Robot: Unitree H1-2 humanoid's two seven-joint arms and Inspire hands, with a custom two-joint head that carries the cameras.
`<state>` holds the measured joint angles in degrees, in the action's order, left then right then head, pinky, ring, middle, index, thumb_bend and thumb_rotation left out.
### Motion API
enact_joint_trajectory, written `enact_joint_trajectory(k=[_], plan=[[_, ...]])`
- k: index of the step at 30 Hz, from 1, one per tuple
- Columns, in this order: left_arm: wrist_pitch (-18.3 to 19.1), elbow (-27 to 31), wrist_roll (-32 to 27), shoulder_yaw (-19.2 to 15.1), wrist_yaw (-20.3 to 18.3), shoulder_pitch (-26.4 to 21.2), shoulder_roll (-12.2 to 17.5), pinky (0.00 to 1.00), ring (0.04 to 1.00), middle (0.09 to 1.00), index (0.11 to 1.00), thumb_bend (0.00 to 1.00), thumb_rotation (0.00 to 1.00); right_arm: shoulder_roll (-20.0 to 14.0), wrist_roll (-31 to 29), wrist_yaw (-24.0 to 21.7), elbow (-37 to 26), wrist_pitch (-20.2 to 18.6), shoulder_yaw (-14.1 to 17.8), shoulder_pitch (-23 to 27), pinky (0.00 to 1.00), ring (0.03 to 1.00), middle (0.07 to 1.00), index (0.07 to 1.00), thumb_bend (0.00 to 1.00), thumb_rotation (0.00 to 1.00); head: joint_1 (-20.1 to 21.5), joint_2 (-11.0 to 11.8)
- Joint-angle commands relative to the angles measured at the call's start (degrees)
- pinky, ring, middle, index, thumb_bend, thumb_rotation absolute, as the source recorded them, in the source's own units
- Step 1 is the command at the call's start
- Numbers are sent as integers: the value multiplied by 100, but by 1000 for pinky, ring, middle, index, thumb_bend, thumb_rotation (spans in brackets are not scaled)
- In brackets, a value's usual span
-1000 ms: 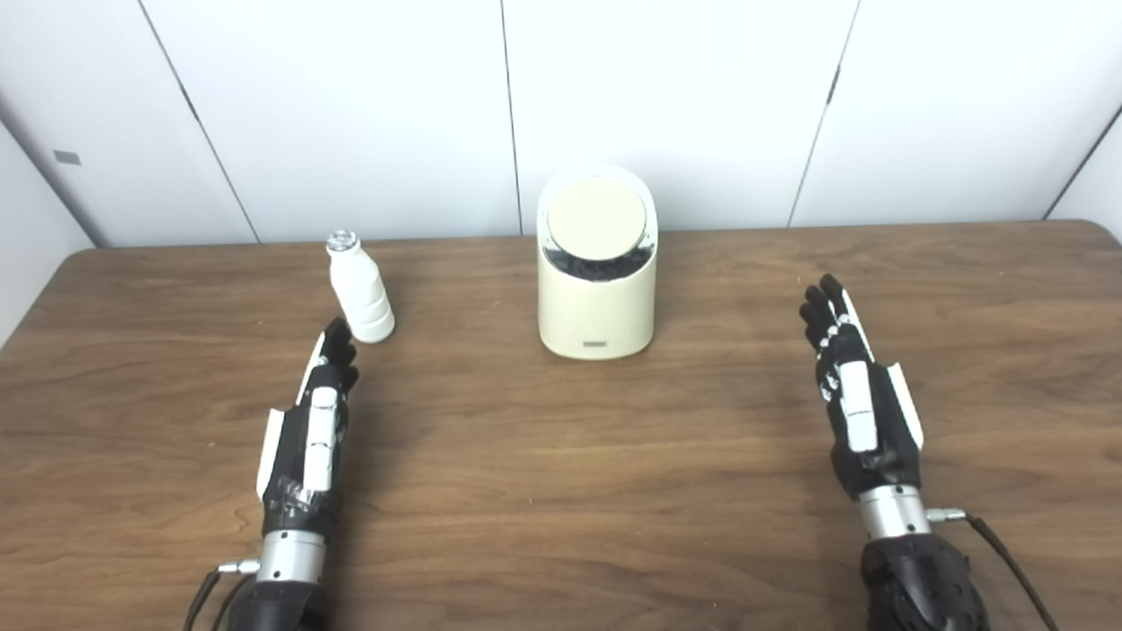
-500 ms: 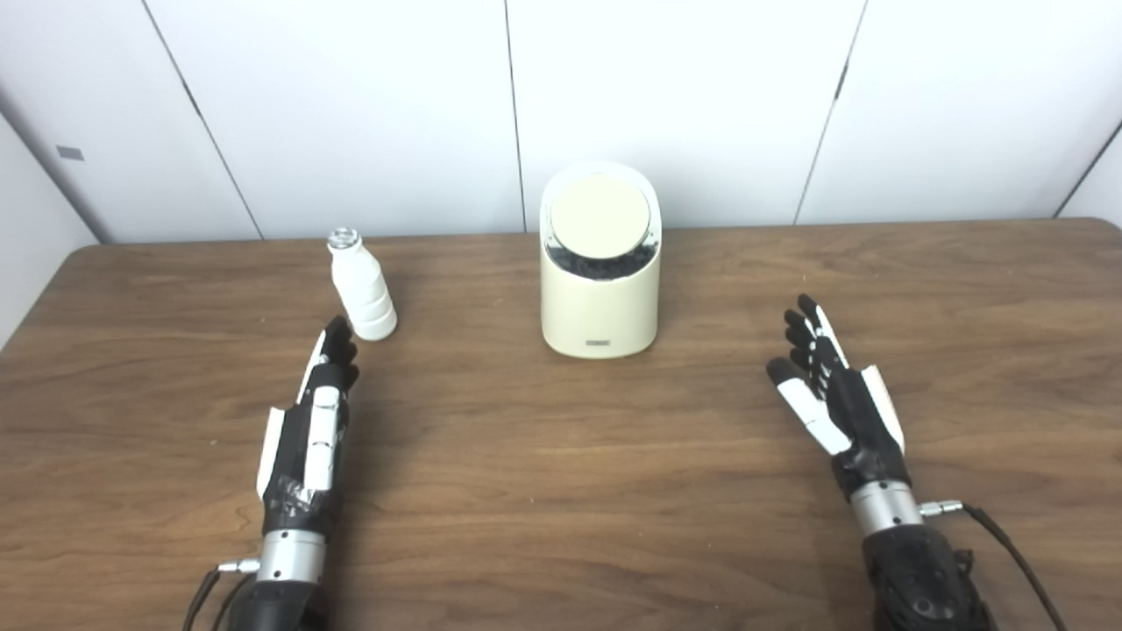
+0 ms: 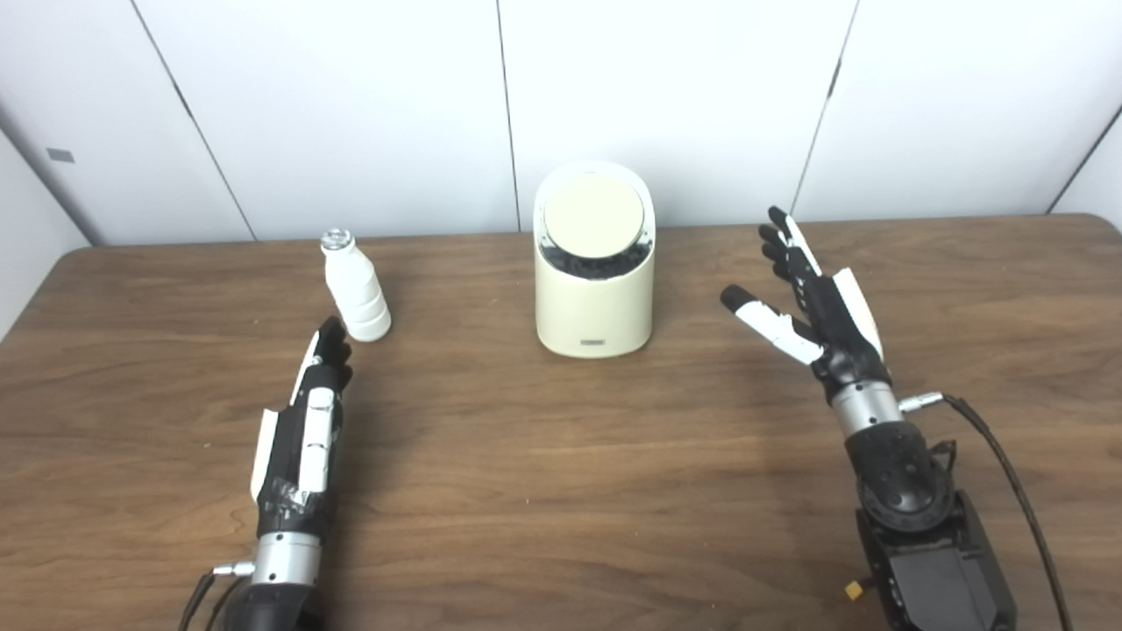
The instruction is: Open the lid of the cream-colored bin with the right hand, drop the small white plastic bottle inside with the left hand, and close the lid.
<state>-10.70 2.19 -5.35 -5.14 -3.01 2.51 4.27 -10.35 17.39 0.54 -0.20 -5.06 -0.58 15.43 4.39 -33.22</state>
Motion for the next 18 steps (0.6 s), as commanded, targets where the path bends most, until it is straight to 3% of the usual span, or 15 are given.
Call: enact_joint_trajectory(k=[1,6,13,18], plan=[[-173,-417,-20,97,-4,110,-158,1000,990,991,993,448,940,-26,16,2,-120,-52,-4,364,902,915,930,959,787,692,56,-1],[-178,-493,9,100,7,68,-171,1000,987,990,993,450,871,-130,-108,-169,22,-61,-59,700,875,930,945,962,853,551,84,15],[-132,-465,80,125,24,79,-200,994,983,983,978,455,843,-390,102,-287,165,-130,-223,1147,881,936,943,958,963,528,90,-17],[-116,-413,39,134,-15,105,-203,1000,989,982,982,433,841,-481,287,-457,37,-490,-371,1469,880,942,946,950,970,483,191,-53]])
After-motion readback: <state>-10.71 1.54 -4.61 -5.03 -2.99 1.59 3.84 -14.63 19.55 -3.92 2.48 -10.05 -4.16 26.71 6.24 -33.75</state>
